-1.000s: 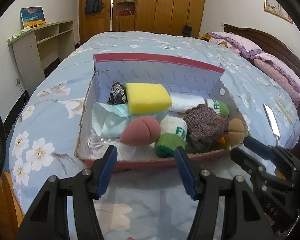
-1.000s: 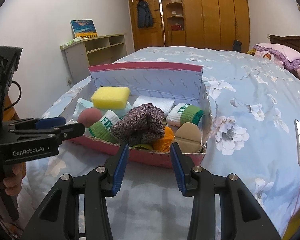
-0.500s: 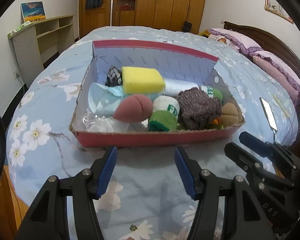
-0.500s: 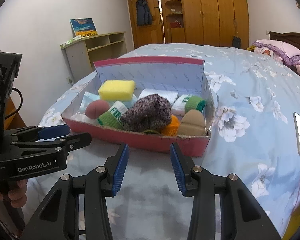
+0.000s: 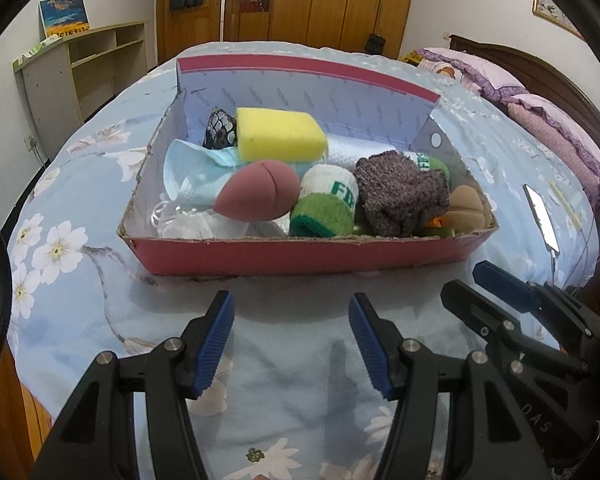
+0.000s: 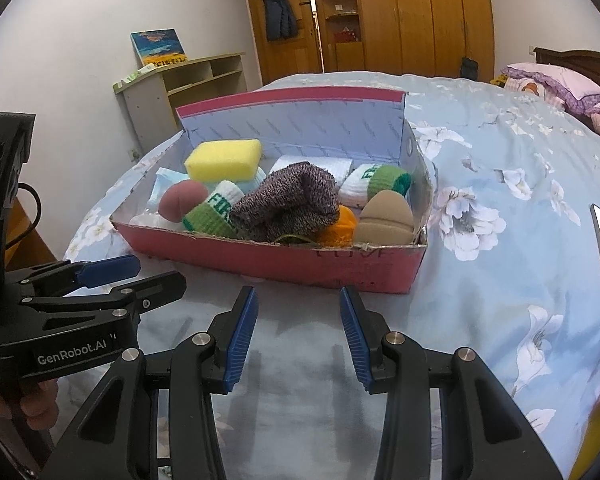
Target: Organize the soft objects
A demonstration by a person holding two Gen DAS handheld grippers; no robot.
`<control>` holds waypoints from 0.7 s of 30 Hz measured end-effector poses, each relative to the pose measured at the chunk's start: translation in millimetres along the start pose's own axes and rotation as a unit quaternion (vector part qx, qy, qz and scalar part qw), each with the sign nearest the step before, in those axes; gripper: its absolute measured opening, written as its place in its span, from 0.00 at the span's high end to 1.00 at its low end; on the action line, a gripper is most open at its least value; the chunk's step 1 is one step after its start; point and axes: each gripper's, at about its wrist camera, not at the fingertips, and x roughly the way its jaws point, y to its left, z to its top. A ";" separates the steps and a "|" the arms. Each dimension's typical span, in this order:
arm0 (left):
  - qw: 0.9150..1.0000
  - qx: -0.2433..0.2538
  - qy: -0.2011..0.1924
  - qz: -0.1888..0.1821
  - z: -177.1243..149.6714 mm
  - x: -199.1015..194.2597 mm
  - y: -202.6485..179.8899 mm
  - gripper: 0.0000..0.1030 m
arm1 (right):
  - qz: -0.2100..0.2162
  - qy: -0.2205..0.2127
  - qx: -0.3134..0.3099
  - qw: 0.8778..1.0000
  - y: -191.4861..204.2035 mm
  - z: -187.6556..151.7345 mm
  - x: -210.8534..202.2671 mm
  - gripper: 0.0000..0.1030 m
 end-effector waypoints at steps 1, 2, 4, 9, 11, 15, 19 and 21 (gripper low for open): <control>1.000 0.000 0.001 0.000 0.5 1.0 0.0 0.39 | 0.000 0.001 0.000 1.000 -0.2 -0.3 0.7 0.58; 1.000 -0.001 0.001 0.000 0.5 1.8 -0.2 0.39 | 0.000 0.002 0.001 1.000 -0.3 -0.5 1.3 0.58; 1.000 -0.001 0.003 0.001 0.2 3.2 0.0 0.39 | 0.000 0.003 0.001 1.000 -0.6 -0.8 2.3 0.58; 1.000 -0.003 0.005 0.001 -1.0 4.9 0.3 0.39 | 0.000 0.006 0.004 1.000 -2.2 -1.4 4.9 0.58; 1.000 -0.003 0.006 0.001 -1.3 5.4 0.2 0.39 | 0.000 0.007 0.005 1.000 -2.3 -1.6 5.3 0.58; 1.000 -0.002 0.006 0.002 -1.4 5.7 0.0 0.39 | 0.000 0.007 0.005 1.000 -2.4 -1.6 5.4 0.58; 1.000 -0.003 0.006 0.002 -1.4 5.6 -0.1 0.39 | -0.001 0.007 0.005 1.000 -2.6 -1.6 5.5 0.58; 1.000 -0.003 0.006 0.002 -1.4 5.6 0.0 0.39 | 0.000 0.007 0.005 1.000 -2.6 -1.6 5.4 0.58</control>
